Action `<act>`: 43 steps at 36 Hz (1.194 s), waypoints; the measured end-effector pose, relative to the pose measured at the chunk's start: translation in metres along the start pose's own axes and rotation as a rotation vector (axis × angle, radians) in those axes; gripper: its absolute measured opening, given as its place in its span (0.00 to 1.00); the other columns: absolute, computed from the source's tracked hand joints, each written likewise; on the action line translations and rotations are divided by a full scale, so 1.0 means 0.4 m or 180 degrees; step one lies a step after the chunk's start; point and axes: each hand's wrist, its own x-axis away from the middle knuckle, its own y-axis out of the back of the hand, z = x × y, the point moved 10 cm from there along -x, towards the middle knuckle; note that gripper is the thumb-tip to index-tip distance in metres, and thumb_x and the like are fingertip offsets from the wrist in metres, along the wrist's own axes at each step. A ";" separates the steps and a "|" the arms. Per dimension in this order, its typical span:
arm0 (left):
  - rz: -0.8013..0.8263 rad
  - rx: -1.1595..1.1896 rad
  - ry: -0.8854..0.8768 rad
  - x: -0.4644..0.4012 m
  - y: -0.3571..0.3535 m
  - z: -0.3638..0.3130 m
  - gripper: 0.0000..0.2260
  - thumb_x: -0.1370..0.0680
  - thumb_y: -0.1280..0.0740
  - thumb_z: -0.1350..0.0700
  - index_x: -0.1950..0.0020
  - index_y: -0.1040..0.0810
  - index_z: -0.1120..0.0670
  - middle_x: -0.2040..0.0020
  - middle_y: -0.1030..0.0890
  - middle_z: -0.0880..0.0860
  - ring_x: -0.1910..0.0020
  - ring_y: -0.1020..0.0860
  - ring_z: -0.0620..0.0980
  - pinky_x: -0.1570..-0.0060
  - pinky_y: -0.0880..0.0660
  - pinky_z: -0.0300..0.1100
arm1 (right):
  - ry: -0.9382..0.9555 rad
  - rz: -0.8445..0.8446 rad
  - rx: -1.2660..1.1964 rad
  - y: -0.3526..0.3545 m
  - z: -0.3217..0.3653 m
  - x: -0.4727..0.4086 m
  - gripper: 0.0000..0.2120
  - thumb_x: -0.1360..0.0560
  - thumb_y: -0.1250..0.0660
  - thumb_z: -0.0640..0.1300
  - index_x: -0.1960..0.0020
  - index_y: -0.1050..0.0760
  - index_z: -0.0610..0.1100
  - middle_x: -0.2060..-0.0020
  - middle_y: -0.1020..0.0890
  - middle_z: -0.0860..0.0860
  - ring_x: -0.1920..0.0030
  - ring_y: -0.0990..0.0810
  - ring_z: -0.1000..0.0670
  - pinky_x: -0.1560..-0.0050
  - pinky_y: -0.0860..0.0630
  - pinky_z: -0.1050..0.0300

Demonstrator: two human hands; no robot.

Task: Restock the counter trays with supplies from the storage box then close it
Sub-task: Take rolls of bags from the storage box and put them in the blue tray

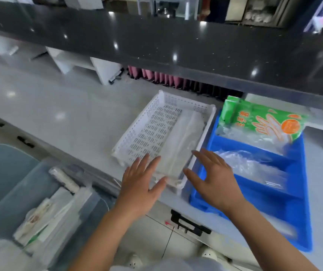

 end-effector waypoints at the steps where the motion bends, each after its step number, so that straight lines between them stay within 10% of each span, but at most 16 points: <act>1: -0.0024 0.0087 0.0158 0.030 0.014 0.064 0.29 0.23 0.50 0.31 0.23 0.53 0.31 0.20 0.56 0.39 0.21 0.60 0.44 0.23 0.59 0.52 | 0.0058 0.0063 -0.0022 -0.034 0.053 0.010 0.30 0.24 0.37 0.62 0.26 0.33 0.52 0.25 0.32 0.48 0.24 0.37 0.46 0.26 0.39 0.45; 16: -0.0605 0.0875 0.2178 0.531 0.133 0.891 0.29 0.21 0.43 0.35 0.21 0.46 0.38 0.19 0.49 0.48 0.20 0.51 0.53 0.23 0.51 0.53 | 0.1228 0.1509 0.0219 -0.672 0.724 0.151 0.30 0.24 0.39 0.64 0.25 0.36 0.57 0.24 0.35 0.53 0.23 0.41 0.50 0.25 0.42 0.46; 43: -0.0229 0.1662 0.3796 0.605 0.128 1.407 0.31 0.21 0.41 0.37 0.20 0.47 0.43 0.19 0.48 0.48 0.21 0.50 0.50 0.23 0.50 0.50 | 0.1155 0.3194 0.0413 -1.335 1.009 -0.202 0.28 0.24 0.34 0.58 0.27 0.32 0.50 0.26 0.31 0.50 0.27 0.34 0.48 0.28 0.36 0.48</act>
